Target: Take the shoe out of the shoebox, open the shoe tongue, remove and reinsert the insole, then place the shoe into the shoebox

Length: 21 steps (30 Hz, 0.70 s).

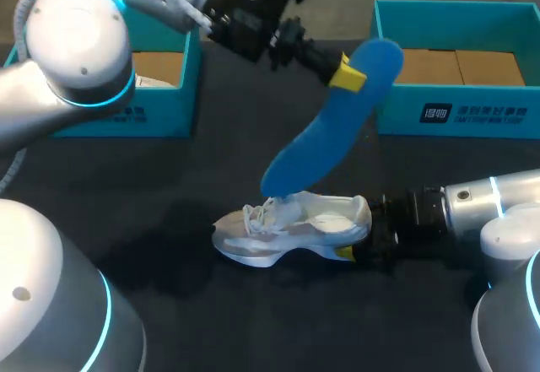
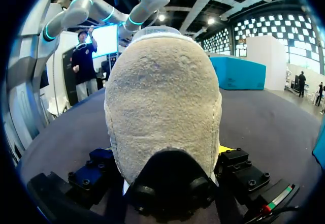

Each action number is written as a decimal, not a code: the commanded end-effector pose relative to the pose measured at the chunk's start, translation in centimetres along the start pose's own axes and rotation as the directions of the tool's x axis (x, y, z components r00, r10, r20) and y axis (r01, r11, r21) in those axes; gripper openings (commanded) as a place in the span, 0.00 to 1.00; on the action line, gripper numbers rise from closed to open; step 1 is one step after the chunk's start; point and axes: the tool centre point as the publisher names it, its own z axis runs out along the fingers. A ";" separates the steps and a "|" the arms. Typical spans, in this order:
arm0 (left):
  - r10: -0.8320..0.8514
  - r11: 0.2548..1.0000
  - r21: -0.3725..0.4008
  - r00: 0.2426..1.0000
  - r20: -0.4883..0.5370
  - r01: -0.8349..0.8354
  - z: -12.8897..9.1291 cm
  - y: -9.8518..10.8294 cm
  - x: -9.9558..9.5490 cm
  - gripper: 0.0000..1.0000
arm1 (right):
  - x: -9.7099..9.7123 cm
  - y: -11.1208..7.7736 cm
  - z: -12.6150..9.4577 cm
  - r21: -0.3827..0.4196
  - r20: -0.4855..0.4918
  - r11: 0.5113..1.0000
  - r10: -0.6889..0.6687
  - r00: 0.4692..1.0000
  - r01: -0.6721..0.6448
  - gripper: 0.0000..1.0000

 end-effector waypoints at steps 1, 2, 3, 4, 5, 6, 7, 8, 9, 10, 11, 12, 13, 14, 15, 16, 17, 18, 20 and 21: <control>-0.038 0.999 0.029 0.999 -0.008 0.038 -2.7 -0.9 1.4 0.00 | 0.1 0.0 0.2 0.005 0.000 1.000 0.001 1.000 -0.001 0.00; -0.050 0.998 0.037 0.999 -0.020 0.051 -3.2 -1.4 1.5 0.00 | 0.1 0.0 0.2 0.005 0.000 1.000 0.001 1.000 -0.001 0.00; -0.061 0.997 0.046 0.998 -0.027 0.062 -3.6 -1.8 1.7 0.00 | 0.1 0.0 0.2 0.005 0.000 1.000 0.001 1.000 -0.001 0.00; -0.061 0.997 0.046 0.998 -0.027 0.062 -3.6 -1.8 1.7 0.00 | 0.1 0.0 0.2 0.005 0.000 1.000 0.001 1.000 -0.001 0.00; -0.061 0.997 0.046 0.998 -0.027 0.062 -3.6 -1.8 1.7 0.00 | 0.1 0.0 0.2 0.005 0.000 1.000 0.001 1.000 -0.001 0.00; -0.061 0.997 0.046 0.998 -0.027 0.062 -3.6 -1.8 1.7 0.00 | 0.1 0.0 0.2 0.005 0.000 1.000 0.001 1.000 -0.001 0.00; -0.061 0.997 0.046 0.998 -0.027 0.062 -3.6 -1.8 1.7 0.00 | 0.1 0.0 0.2 0.005 0.000 1.000 0.001 1.000 -0.001 0.00; -0.061 0.997 0.046 0.998 -0.027 0.062 -3.6 -1.8 1.7 0.00 | 0.1 0.0 0.2 0.005 0.000 1.000 0.001 1.000 -0.001 0.00; -0.061 0.997 0.046 0.998 -0.027 0.062 -3.6 -1.8 1.7 0.00 | 0.1 0.0 0.2 0.005 0.000 1.000 0.001 1.000 -0.001 0.00; -0.061 0.997 0.046 0.998 -0.027 0.062 -3.6 -1.8 1.7 0.00 | 0.1 0.0 0.2 0.005 0.000 1.000 0.001 1.000 -0.001 0.00; -0.061 0.997 0.046 0.998 -0.027 0.062 -3.6 -1.8 1.7 0.00 | 0.1 0.0 0.2 0.005 0.000 1.000 0.001 1.000 -0.001 0.00; -0.061 0.997 0.046 0.998 -0.027 0.062 -3.6 -1.8 1.7 0.00 | 0.1 0.0 0.2 0.005 0.000 1.000 0.001 1.000 -0.001 0.00; -0.061 0.997 0.046 0.998 -0.027 0.062 -3.6 -1.8 1.7 0.00 | 0.1 0.0 0.2 0.005 0.000 1.000 0.001 1.000 -0.001 0.00; -0.061 0.997 0.046 0.998 -0.027 0.062 -3.6 -1.8 1.7 0.00 | 0.1 0.0 0.2 0.005 0.000 1.000 0.001 1.000 -0.001 0.00; -0.061 0.997 0.046 0.998 -0.027 0.062 -3.6 -1.8 1.7 0.00 | 0.1 0.0 0.2 0.005 0.000 1.000 0.001 1.000 -0.001 0.00; -0.061 0.997 0.046 0.998 -0.027 0.062 -3.6 -1.8 1.7 0.00 | 0.1 0.0 0.2 0.005 0.000 1.000 0.001 1.000 -0.001 0.00; -0.061 0.997 0.046 0.998 -0.027 0.062 -3.6 -1.8 1.7 0.00 | 0.1 0.0 0.2 0.005 0.000 1.000 0.001 1.000 -0.001 0.00; -0.061 0.997 0.046 0.998 -0.027 0.062 -3.6 -1.8 1.7 0.00 | 0.1 0.0 0.2 0.005 0.000 1.000 0.001 1.000 -0.001 0.00; -0.061 0.997 0.046 0.998 -0.027 0.062 -3.6 -1.8 1.7 0.00 | 0.1 0.0 0.2 0.005 0.000 1.000 0.001 1.000 -0.001 0.00; -0.061 0.997 0.046 0.998 -0.027 0.062 -3.6 -1.8 1.7 0.00 | 0.1 0.0 0.2 0.005 0.000 1.000 0.001 1.000 -0.001 0.00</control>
